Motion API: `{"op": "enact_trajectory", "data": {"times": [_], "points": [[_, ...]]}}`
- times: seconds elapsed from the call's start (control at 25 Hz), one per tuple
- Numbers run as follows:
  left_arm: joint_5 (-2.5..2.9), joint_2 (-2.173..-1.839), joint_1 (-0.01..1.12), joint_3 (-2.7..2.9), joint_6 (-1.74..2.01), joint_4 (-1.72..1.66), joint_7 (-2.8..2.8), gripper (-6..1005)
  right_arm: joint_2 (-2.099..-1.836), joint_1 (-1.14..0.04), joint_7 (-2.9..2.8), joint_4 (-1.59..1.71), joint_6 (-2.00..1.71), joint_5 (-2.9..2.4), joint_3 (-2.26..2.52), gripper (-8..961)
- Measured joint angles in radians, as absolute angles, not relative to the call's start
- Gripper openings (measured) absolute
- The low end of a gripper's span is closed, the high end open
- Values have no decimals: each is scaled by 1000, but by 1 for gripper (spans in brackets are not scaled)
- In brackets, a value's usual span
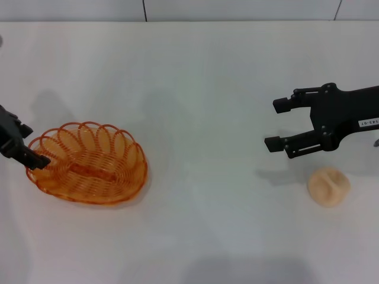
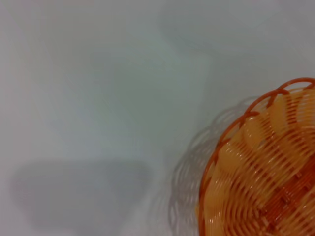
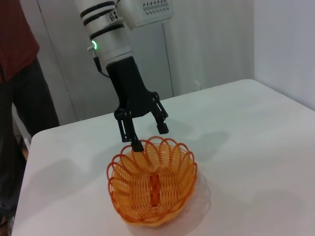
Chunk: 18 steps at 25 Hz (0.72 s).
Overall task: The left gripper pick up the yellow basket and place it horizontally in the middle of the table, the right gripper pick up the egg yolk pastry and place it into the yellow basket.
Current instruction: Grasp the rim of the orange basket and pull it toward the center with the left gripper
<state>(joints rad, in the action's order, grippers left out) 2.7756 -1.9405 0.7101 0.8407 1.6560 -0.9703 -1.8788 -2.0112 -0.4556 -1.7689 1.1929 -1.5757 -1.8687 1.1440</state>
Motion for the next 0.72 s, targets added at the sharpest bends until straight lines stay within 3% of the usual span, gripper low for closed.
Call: {"op": "enact_trajectory", "data": {"times": [0.72], "points": [[2771, -1962, 694, 834, 1635, -951, -1872, 852, -2011, -454, -1781, 1201, -1578, -1870, 1145, 858]]}}
